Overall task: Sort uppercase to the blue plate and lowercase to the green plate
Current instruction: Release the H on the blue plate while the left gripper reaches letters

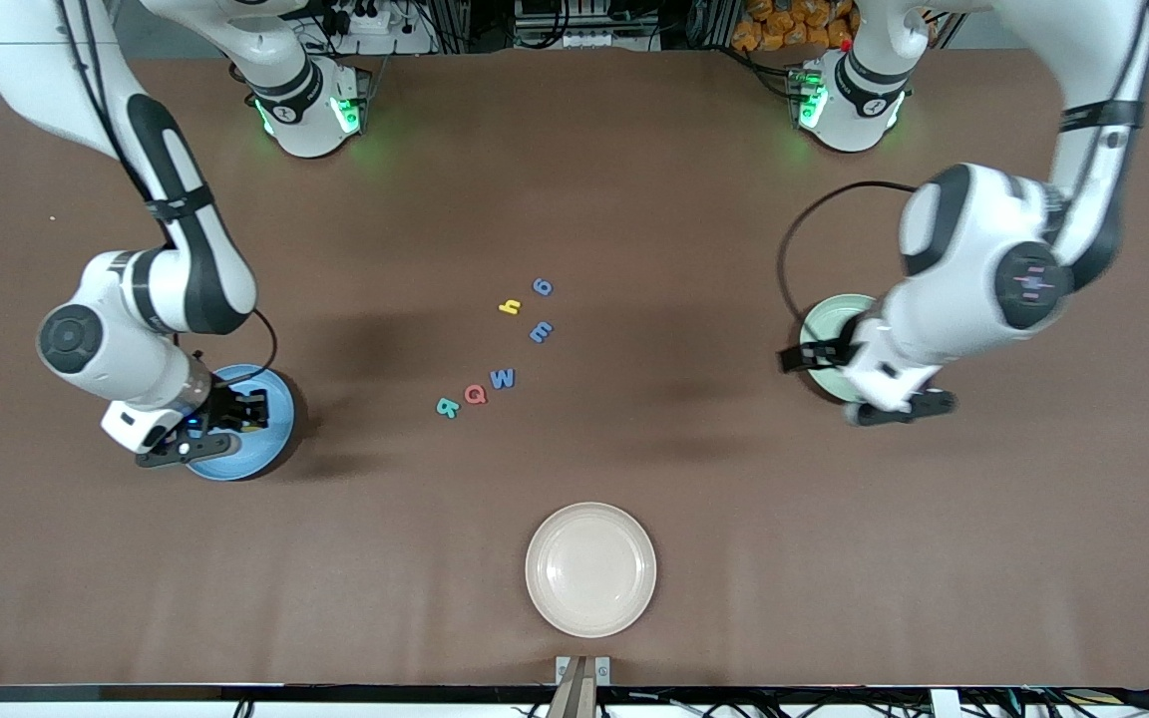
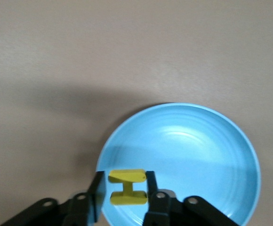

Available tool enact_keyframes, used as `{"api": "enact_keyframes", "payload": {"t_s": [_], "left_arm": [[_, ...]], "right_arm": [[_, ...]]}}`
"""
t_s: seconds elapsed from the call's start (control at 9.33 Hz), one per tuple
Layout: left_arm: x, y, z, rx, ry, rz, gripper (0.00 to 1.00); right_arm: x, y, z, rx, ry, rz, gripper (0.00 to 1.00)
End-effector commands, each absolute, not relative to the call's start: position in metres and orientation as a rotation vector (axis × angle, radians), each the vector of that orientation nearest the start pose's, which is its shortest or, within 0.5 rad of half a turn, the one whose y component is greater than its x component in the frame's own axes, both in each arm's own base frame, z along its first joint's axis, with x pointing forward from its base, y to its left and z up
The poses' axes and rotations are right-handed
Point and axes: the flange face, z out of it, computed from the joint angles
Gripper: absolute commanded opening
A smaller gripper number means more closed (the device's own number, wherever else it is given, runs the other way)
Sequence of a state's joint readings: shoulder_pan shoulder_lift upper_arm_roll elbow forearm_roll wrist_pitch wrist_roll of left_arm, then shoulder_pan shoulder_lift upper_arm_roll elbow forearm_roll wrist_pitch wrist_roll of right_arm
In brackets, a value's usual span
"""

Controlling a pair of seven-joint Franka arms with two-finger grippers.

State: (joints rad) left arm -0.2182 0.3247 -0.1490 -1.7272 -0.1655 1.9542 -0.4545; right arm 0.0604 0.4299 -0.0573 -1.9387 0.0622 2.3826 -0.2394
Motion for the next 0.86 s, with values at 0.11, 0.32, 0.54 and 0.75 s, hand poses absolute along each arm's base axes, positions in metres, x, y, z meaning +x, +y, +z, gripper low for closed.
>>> {"api": "enact_keyframes", "payload": {"t_s": [0.11, 0.32, 0.54, 0.75], "left_arm": [[0.588, -0.310, 0.354, -3.235, -0.361, 0.359, 1.00], [0.564, -0.376, 0.312, -3.199, -0.431, 0.367, 1.00], [0.542, -0.427, 0.284, -3.151, -0.468, 0.318, 1.00], [0.526, -0.477, 0.262, -3.120, -0.554, 0.276, 1.00]], "right_arm": [[0.623, 0.009, 0.263, -3.095, -0.343, -0.018, 1.00], [0.627, 0.010, 0.268, -3.096, -0.329, -0.037, 1.00], [0.626, 0.010, 0.271, -3.095, -0.302, -0.023, 1.00], [0.624, 0.010, 0.269, -3.093, -0.300, -0.002, 1.00]]}}
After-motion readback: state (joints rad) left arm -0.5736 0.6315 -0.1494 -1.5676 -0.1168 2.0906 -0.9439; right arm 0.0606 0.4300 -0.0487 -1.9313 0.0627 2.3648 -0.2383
